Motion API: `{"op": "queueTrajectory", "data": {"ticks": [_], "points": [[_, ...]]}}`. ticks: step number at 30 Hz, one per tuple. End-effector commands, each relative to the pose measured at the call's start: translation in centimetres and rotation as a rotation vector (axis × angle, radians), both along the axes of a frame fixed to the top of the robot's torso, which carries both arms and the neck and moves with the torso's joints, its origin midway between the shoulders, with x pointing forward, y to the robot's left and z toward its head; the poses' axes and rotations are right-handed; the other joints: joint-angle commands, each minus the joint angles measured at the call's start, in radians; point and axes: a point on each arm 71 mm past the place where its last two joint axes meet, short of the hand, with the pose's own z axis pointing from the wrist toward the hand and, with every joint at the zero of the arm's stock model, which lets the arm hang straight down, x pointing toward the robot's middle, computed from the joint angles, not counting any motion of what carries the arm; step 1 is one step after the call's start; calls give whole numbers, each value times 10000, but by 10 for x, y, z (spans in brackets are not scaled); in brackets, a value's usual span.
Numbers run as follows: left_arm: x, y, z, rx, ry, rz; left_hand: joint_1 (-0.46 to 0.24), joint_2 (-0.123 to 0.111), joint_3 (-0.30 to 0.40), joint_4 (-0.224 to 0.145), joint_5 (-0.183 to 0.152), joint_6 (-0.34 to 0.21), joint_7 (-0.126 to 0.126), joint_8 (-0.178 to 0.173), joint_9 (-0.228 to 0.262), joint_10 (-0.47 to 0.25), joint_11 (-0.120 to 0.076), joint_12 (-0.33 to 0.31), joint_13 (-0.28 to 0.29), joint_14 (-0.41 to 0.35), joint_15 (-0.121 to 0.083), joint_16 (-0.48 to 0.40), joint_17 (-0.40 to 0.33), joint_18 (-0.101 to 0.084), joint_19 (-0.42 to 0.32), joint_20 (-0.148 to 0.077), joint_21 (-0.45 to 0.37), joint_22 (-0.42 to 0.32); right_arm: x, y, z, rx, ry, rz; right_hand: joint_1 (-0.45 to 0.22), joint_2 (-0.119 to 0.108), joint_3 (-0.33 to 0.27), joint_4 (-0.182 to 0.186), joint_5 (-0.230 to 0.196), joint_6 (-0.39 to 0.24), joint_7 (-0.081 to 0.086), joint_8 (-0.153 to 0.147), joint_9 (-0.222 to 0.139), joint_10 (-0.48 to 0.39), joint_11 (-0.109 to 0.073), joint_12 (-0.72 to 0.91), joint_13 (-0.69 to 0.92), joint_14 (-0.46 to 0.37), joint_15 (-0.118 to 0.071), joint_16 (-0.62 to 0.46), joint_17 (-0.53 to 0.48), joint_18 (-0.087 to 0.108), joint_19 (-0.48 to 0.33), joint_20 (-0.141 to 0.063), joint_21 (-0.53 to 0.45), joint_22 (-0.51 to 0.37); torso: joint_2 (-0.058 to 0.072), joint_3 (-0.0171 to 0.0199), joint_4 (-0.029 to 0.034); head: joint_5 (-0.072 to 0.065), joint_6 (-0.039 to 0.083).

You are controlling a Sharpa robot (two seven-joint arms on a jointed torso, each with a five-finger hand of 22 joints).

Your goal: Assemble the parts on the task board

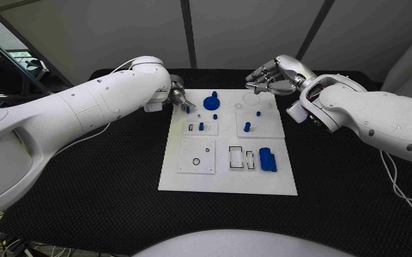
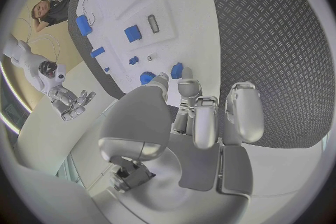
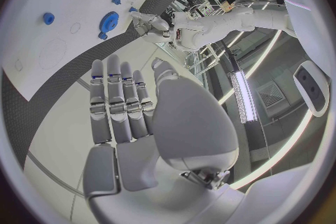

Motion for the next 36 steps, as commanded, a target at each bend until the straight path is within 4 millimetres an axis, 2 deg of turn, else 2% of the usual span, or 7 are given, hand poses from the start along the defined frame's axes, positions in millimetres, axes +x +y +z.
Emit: {"op": "queueTrajectory", "data": {"ticks": [1, 8, 16, 22, 25, 29, 36], "points": [[0, -1, 0, -33, 51, -110, 177, 55, 2, -24, 65, 81, 0, -64, -28, -51, -7, -5, -12, 877, 81, 5, 2100, 122, -58, -14, -66, 15, 0, 1, 1, 17, -23, 54, -58, 76, -25, -23, 63, -54, 1, -36, 1, -60, -28, 25, -11, 33, 16, -48, -11, 132, 87, -8, -55, -15, -10, 8, -14, 16, 8], [-1, -2, -1, -336, 129, -10, 808, 340, 291, -242, 82, 76, -46, -74, -87, -71, -47, -6, -39, 874, 53, -2, 2090, 125, -56, -35, -81, 29, 1, 0, 1, 8, -18, 33, -49, 77, -23, -29, 62, -56, 0, -36, 0, -63, -29, 25, -11, 33, 16, -48, -12, 132, 89, -9, -58, -18, -6, 5, -13, 15, 28], [-1, -3, -1, -1133, 226, 134, 2323, 649, 1627, -1120, -71, -147, -69, -145, -164, -233, -89, -221, -246, 870, 6, -11, 2079, 132, -82, -96, -139, 20, 1, 0, 1, -3, -7, 16, -49, 77, -23, -29, 62, -56, 0, -36, 0, -63, -29, 25, -11, 33, 16, -48, -12, 132, 89, -9, -58, -18, 3, -4, 5, 5, 16], [-1, 1, 0, -1707, 182, 406, 2221, 338, 2762, -1223, -122, -234, 2, -39, -113, -227, -35, -311, -390, 857, 82, -38, 2041, 136, -96, -38, -180, 35, 1, -2, 1, -20, 11, -14, -49, 77, -23, -29, 62, -56, 0, -36, 0, -63, -29, 25, -11, 33, 16, -48, -12, 132, 89, -9, -58, -18, 6, -1, 1, -4, 9], [-2, 4, 1, -2029, 191, 588, 1993, 54, 3520, -1294, -129, -269, 6, 84, -40, -187, -39, -301, -424, 855, 75, -44, 2033, 127, -87, -11, -189, 66, 2, -3, 0, -36, 28, -36, -27, 82, -19, -45, 62, -61, -1, -37, 0, -68, -29, 24, -12, 32, 16, -50, -15, 133, 95, -10, -66, -25, -1, -14, 12, -58, 10], [-6, 8, 3, -2303, 116, 726, 1728, -205, 4142, -1387, -145, -304, -1, 222, 43, -137, -25, -270, -437, 857, 49, -42, 2034, 124, -72, -13, -189, 102, 2, -3, 0, -50, 45, -52, -27, 82, -20, -46, 62, -62, 0, -38, 0, -71, -28, 23, -12, 31, 16, -50, -16, 133, 95, -10, -68, -26, -2, -1, 12, -27, -4], [-18, 13, 10, -2723, -207, 932, 1467, -399, 4746, -1513, -148, -321, -18, 386, 135, -77, -47, -235, -452, 866, 55, -31, 2049, 122, -32, -41, -164, 167, 2, -5, 0, -64, 58, -76, -27, 82, -20, -46, 62, -62, 0, -38, 0, -71, -28, 23, -12, 31, 16, -50, -16, 133, 95, -10, -68, -26, -8, -8, 21, 31, -27]]}}
